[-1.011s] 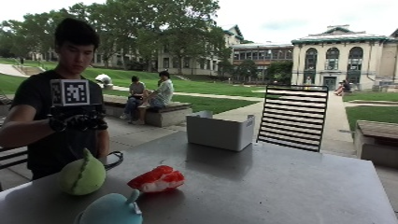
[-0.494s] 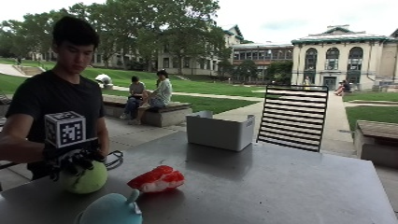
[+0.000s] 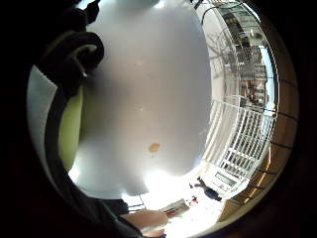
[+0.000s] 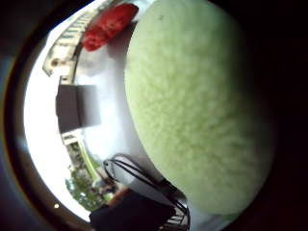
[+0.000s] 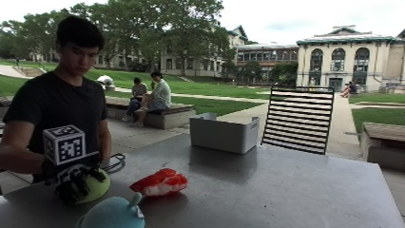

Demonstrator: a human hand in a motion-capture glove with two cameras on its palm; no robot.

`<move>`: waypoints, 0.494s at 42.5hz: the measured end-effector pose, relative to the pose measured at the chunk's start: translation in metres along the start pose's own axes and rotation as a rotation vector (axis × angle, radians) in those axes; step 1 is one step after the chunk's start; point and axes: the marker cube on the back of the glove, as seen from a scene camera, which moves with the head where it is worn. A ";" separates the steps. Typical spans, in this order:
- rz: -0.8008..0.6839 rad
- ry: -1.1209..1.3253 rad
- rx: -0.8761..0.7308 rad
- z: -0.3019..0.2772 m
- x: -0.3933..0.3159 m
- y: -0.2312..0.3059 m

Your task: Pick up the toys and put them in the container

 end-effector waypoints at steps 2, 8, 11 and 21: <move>0.000 -0.011 0.011 -0.001 0.000 -0.001; 0.021 -0.033 0.063 -0.003 -0.005 0.002; 0.022 -0.019 0.083 -0.005 -0.007 0.000; 0.077 -0.025 0.170 -0.021 -0.018 -0.007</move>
